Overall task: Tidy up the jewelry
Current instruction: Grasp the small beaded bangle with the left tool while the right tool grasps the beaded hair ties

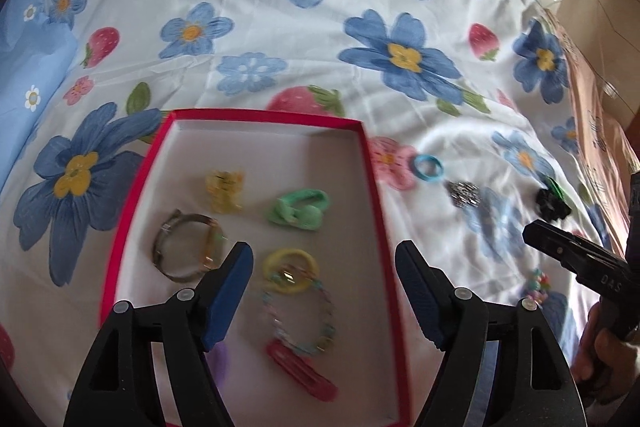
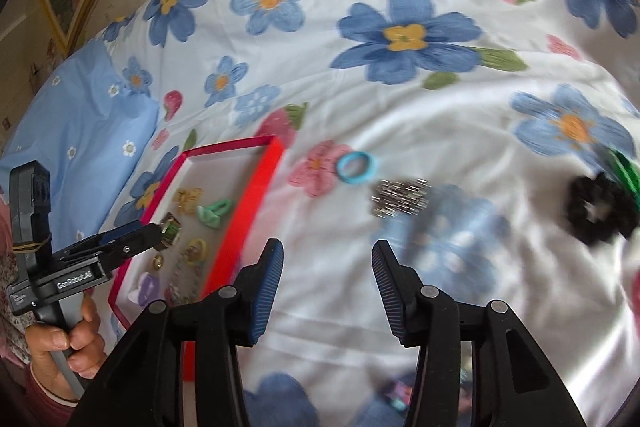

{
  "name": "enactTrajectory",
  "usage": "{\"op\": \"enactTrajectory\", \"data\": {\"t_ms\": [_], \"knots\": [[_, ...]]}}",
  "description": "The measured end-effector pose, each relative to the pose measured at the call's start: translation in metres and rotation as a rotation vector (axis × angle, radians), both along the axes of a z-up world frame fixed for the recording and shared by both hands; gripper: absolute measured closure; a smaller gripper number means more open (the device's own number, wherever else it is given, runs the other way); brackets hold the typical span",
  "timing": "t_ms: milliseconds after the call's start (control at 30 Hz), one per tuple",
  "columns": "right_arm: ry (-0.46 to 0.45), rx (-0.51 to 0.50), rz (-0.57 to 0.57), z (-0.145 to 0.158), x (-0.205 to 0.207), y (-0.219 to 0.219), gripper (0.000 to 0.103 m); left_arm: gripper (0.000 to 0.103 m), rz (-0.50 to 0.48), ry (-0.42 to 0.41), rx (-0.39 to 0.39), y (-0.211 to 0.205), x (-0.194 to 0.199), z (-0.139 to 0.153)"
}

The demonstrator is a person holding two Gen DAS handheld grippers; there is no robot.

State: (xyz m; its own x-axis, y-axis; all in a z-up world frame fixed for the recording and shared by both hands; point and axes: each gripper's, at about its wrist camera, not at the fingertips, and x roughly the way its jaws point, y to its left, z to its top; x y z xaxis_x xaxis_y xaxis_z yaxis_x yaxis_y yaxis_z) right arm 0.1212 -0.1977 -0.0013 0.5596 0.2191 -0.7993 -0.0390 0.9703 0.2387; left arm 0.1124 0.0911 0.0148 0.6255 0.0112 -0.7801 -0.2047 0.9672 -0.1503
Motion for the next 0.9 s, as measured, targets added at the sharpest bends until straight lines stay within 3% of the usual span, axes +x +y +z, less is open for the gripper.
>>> {"op": "enactTrajectory", "data": {"t_ms": [500, 900], "knots": [[0.035, -0.031, -0.101, 0.001, -0.074, -0.062, 0.054, 0.029, -0.173, 0.033, -0.053, -0.067, -0.025, -0.001], [0.050, -0.007, -0.096, -0.012, -0.085, -0.067, 0.054, 0.030, -0.320, 0.080, -0.054, -0.122, -0.024, -0.025]]}}
